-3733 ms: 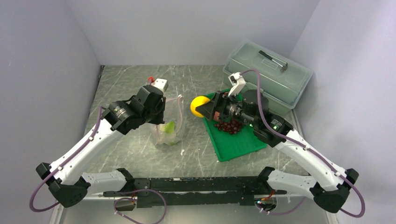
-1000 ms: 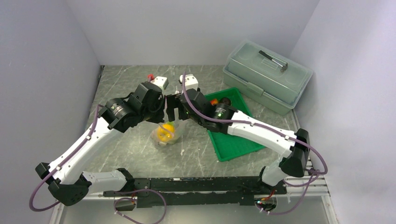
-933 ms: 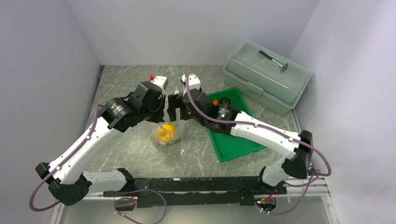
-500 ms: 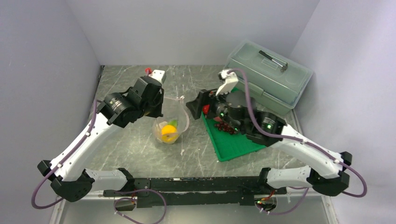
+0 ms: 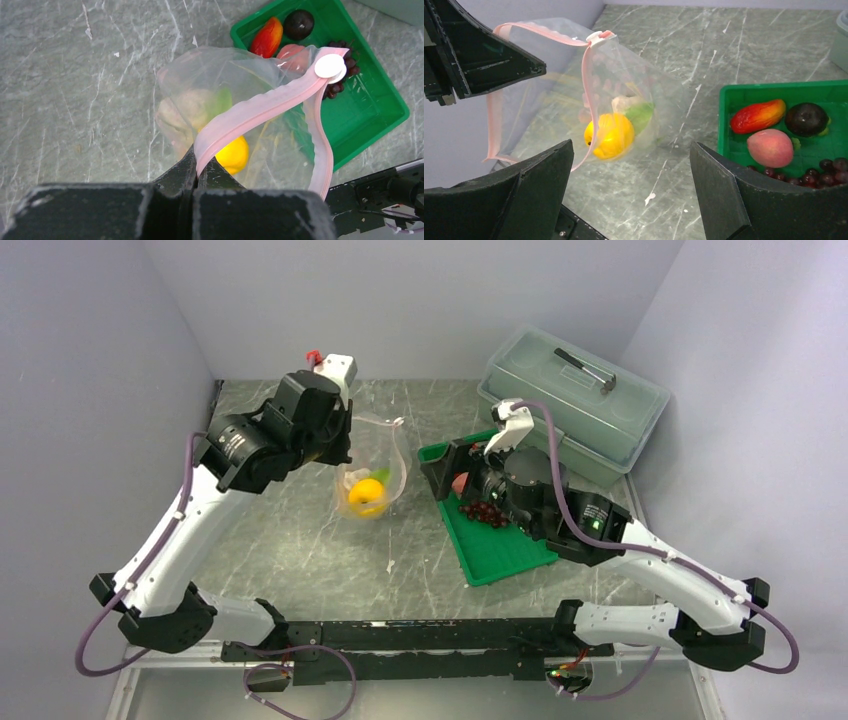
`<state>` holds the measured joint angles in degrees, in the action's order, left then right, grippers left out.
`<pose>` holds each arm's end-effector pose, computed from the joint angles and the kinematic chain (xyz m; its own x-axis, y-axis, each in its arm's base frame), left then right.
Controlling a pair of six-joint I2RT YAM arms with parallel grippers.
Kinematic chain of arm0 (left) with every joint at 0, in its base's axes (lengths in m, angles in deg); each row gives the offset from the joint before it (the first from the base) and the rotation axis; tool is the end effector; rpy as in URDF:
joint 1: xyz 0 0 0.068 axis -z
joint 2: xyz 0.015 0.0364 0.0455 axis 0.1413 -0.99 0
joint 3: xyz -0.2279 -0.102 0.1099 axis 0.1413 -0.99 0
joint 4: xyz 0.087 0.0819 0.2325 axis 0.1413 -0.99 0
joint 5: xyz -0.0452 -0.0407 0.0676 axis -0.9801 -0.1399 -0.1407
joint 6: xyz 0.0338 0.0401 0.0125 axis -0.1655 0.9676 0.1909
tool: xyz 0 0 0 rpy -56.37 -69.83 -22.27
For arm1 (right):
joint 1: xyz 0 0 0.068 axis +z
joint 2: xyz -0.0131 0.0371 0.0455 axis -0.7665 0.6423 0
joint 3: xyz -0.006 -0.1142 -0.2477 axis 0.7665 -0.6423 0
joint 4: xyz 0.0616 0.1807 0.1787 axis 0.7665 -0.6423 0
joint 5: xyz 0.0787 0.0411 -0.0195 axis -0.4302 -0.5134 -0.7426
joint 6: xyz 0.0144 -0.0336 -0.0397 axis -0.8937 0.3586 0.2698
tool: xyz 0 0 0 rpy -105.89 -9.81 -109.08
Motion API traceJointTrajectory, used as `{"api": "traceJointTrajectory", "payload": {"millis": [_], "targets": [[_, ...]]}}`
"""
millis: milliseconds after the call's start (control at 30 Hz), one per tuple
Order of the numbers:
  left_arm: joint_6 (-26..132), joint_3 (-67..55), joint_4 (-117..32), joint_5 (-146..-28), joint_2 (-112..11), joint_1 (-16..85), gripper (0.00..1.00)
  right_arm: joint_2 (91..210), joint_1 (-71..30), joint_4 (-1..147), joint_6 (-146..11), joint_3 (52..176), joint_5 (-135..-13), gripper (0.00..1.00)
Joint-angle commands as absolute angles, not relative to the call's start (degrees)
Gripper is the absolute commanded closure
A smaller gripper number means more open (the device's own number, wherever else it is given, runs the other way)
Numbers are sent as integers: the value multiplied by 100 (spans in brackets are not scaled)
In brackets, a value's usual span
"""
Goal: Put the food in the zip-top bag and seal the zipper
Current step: Adjust the zipper food storage bag at the center of the board.
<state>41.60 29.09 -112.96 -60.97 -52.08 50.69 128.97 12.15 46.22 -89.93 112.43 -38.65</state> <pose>0.1732 -0.1442 0.4800 -0.5984 0.0417 -0.8001 0.2497 0.9586 -0.1369 0.1124 0.1777 0.4383 -0.3672 0.2327 -0.9006 -0.4507 0.8024 0.3911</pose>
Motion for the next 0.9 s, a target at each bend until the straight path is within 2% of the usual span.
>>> {"api": "traceJointTrajectory", "payload": {"millis": [0,100,200,300,367,600,867], "targets": [[4185,2521,-11125,-6015,-5221,5048,100,12689,1236,4665,-8908,11090,-3648,11],[4060,1308,-10398,-6210,-5366,4846,100,12689,1236,4697,-8950,10946,-3641,10],[3867,191,-9465,-7120,-6122,4181,100,12734,1236,4702,-9002,10874,-3682,10],[3686,-175,-9232,-7381,-6708,3969,100,12729,1236,4623,-9057,10868,-3748,10],[3644,-214,-9109,-7508,-6667,3967,100,12661,1236,4589,-9075,10828,-3731,10],[3803,522,-9587,-7144,-6402,3966,100,12433,1235,4627,-9063,10692,-3671,10],[4109,2502,-10548,-6870,-6039,3965,100,12407,1236,4585,-9056,10721,-3668,10]]}}
